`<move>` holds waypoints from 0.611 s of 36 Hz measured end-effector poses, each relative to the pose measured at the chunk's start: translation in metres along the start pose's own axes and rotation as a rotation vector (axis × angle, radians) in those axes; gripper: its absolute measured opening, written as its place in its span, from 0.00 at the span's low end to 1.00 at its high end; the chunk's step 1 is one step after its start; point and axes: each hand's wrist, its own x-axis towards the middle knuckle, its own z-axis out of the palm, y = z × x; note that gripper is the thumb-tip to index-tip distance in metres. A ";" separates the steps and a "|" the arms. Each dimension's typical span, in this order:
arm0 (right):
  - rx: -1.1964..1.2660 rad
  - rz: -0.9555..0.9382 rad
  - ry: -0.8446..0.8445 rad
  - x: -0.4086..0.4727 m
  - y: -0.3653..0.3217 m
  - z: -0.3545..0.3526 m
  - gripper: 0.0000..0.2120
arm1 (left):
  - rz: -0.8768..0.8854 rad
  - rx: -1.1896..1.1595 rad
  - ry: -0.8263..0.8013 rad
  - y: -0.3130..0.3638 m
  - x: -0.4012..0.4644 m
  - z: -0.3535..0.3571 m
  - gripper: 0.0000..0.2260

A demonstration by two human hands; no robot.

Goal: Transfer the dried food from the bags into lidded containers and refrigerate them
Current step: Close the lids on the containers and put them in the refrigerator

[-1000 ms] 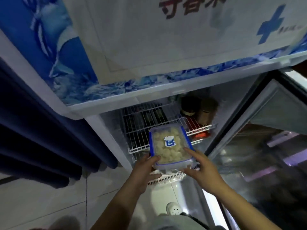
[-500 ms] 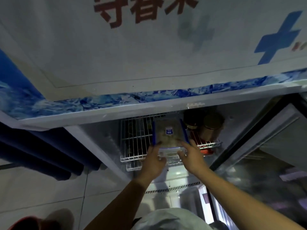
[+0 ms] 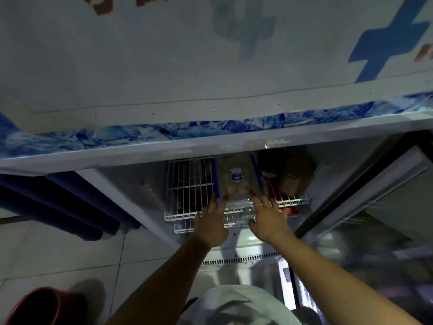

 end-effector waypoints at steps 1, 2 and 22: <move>0.009 0.004 0.004 -0.003 0.000 0.003 0.37 | 0.001 -0.004 0.006 0.000 -0.001 0.002 0.50; 0.019 0.010 0.007 -0.005 0.000 0.006 0.38 | 0.003 -0.004 0.011 -0.001 -0.001 0.003 0.50; 0.225 -0.229 -0.061 -0.107 -0.070 0.002 0.32 | -0.096 -0.328 0.291 -0.059 -0.178 0.020 0.40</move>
